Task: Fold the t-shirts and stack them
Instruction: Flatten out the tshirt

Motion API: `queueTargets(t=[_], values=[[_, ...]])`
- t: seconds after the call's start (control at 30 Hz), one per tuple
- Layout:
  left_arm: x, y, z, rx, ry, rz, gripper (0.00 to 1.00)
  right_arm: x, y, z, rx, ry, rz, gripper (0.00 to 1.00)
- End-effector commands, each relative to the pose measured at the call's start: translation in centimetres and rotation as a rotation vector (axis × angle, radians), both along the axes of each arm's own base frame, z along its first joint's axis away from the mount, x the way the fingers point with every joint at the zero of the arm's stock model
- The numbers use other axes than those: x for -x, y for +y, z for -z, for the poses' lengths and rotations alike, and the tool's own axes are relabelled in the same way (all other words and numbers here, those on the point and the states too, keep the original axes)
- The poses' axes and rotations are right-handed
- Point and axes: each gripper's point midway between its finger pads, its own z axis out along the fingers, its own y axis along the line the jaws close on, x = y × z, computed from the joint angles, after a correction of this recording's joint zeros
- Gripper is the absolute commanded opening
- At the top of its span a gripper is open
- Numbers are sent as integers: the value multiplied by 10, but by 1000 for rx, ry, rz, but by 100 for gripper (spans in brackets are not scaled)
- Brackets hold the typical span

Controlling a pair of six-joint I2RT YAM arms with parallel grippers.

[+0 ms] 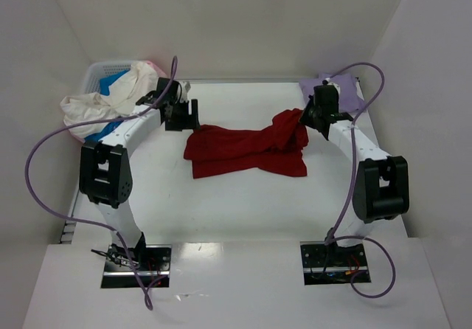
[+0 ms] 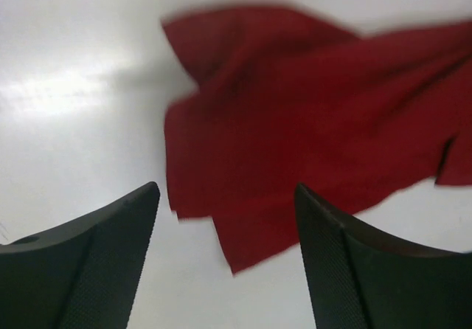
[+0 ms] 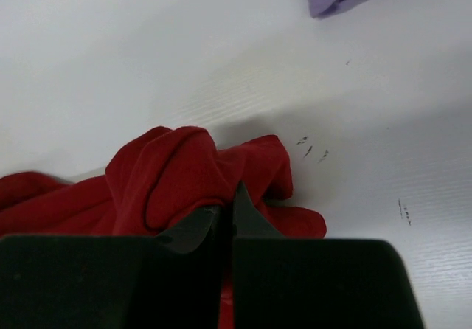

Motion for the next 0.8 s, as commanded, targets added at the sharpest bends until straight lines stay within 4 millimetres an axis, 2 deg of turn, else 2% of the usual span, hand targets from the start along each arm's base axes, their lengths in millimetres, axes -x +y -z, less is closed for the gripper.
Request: queueTargets(t=[0.0, 0.03, 0.07, 0.1, 0.17, 0.2, 0.3, 0.5, 0.57, 0.63, 0.67, 0.77], values=[[50, -5, -20, 70, 20, 50, 83, -27, -4, -18, -4, -86, 16, 3], [72, -4, -3, 76, 84, 49, 84, -30, -4, -15, -3, -78, 16, 3], [83, -8, -1, 90, 99, 59, 84, -30, -2, -10, -7, -67, 8, 3], [93, -9, -8, 119, 93, 52, 84, -33, -2, -9, -7, -65, 8, 3], [116, -16, 0, 148, 132, 79, 84, -34, -2, 3, -4, -41, 8, 3], [122, -20, 5, 152, 155, 77, 84, -36, -2, -2, -6, -51, 8, 3], [136, -27, 15, 174, 203, 96, 84, -39, -4, 3, 3, -41, 18, 3], [144, -27, 52, 155, 288, 75, 82, -38, -6, 5, 18, -33, 21, 3], [144, -26, 59, 152, 300, 58, 82, -37, -6, 5, 18, -33, 21, 5], [138, -26, 57, 155, 277, 46, 80, -40, -6, 1, 17, -42, 21, 5], [136, -25, 65, 142, 287, 38, 77, -40, -6, 1, 17, -42, 21, 5], [130, -24, 75, 129, 297, 30, 74, -40, -6, 1, 17, -42, 21, 5]])
